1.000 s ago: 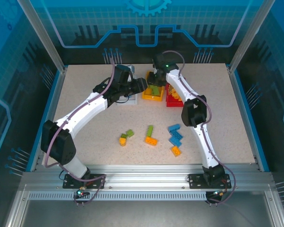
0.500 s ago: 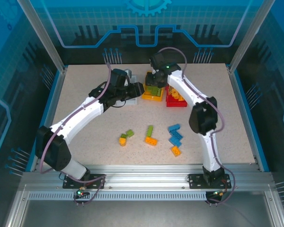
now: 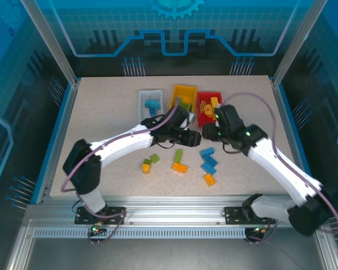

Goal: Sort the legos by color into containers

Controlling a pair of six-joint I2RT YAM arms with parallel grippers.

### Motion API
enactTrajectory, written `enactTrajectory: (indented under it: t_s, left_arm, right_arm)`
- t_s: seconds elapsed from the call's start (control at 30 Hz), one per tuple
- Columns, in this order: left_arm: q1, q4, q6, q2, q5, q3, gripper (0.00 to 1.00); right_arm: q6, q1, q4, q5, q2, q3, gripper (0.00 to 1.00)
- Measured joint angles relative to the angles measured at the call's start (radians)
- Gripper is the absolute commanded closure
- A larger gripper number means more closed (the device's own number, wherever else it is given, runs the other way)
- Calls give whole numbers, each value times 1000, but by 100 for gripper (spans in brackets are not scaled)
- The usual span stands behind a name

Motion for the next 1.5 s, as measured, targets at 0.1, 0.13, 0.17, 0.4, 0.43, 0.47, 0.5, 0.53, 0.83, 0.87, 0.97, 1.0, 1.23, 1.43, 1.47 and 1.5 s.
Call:
enactTrajectory:
  t_s: [0.1, 0.13, 0.17, 0.4, 0.43, 0.47, 0.5, 0.53, 0.83, 0.87, 0.97, 1.0, 1.23, 1.43, 1.47, 1.5]
  left_arm:
    - [-32, -12, 87, 122, -2, 80, 39]
    - [-41, -17, 112, 161, -5, 106, 38]
    - [-50, -21, 134, 198, -8, 132, 37]
    - [-105, -52, 243, 360, -58, 291, 33]
    - [-110, -55, 254, 380, -67, 312, 32]
    - [-114, -57, 267, 396, -77, 328, 32]
    - [-116, -58, 273, 408, -85, 340, 32]
    - [-117, -60, 283, 426, -96, 356, 32]
    - [-117, -115, 333, 563, -156, 462, 44]
    - [-117, -121, 338, 576, -160, 472, 46]
    - [-116, -130, 348, 587, -169, 487, 54]
    - [-116, -132, 353, 587, -169, 489, 57]
    - [-116, -135, 376, 587, -191, 491, 79]
    - [-114, -135, 378, 586, -236, 491, 82]
    - [-111, -136, 377, 584, -243, 491, 82]
    - [-106, -136, 376, 580, -248, 488, 82]
  right_arm:
    - [51, 0, -50, 7, -227, -119, 38]
    - [72, 0, -67, 7, -312, -156, 36]
    - [90, 0, -88, 7, -386, -185, 35]
    - [172, 0, -221, 7, -618, -248, 32]
    - [178, 0, -233, 7, -618, -249, 32]
    - [182, 0, -240, 6, -617, -249, 32]
    - [186, 0, -244, 4, -616, -250, 32]
    - [189, 0, -246, 3, -616, -250, 32]
    - [196, 0, -245, -20, -600, -251, 32]
    - [196, 0, -245, -21, -600, -251, 32]
    - [196, 0, -243, -23, -595, -252, 32]
    - [196, 0, -240, -23, -594, -254, 32]
    - [200, 0, -227, -32, -570, -273, 33]
    - [196, 0, -207, -49, -550, -280, 35]
    - [192, 0, -200, -53, -542, -280, 35]
    - [185, 0, -193, -59, -532, -280, 35]
